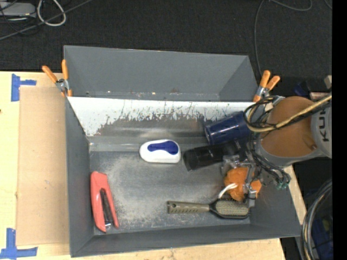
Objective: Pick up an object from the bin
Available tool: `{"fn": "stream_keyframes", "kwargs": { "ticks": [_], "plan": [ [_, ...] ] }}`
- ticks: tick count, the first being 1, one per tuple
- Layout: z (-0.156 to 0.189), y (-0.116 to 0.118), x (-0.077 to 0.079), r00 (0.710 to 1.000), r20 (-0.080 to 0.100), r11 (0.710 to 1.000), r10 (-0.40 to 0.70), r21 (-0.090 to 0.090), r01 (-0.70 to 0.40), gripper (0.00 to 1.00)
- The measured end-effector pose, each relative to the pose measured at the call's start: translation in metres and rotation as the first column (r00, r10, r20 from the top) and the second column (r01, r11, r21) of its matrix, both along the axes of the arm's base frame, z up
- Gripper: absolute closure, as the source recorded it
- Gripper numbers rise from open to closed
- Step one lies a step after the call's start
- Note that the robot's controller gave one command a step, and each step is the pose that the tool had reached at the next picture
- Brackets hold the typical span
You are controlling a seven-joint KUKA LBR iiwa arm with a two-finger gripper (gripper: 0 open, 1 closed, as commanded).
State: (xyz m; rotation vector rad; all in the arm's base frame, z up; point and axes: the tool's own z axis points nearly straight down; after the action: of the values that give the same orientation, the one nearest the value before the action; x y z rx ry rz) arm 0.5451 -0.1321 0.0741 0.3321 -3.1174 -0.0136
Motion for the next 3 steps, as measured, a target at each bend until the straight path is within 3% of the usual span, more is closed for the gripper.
{"fn": "stream_keyframes", "kwargs": {
  "ticks": [1, 2, 3],
  "plan": [
    [-0.0012, -0.004, 0.0063, 0.999, -0.001, 0.999, -0.046, 0.002, 0.046, 0.0],
    [0.0021, 0.0006, 0.0014, 1.0, -0.001, 1.0, -0.003, 0.002, 0.003, 1.0],
    [0.0021, 0.0006, 0.0015, 1.0, -0.001, 1.0, -0.002, 0.001, 0.002, 1.0]
  ]
}}
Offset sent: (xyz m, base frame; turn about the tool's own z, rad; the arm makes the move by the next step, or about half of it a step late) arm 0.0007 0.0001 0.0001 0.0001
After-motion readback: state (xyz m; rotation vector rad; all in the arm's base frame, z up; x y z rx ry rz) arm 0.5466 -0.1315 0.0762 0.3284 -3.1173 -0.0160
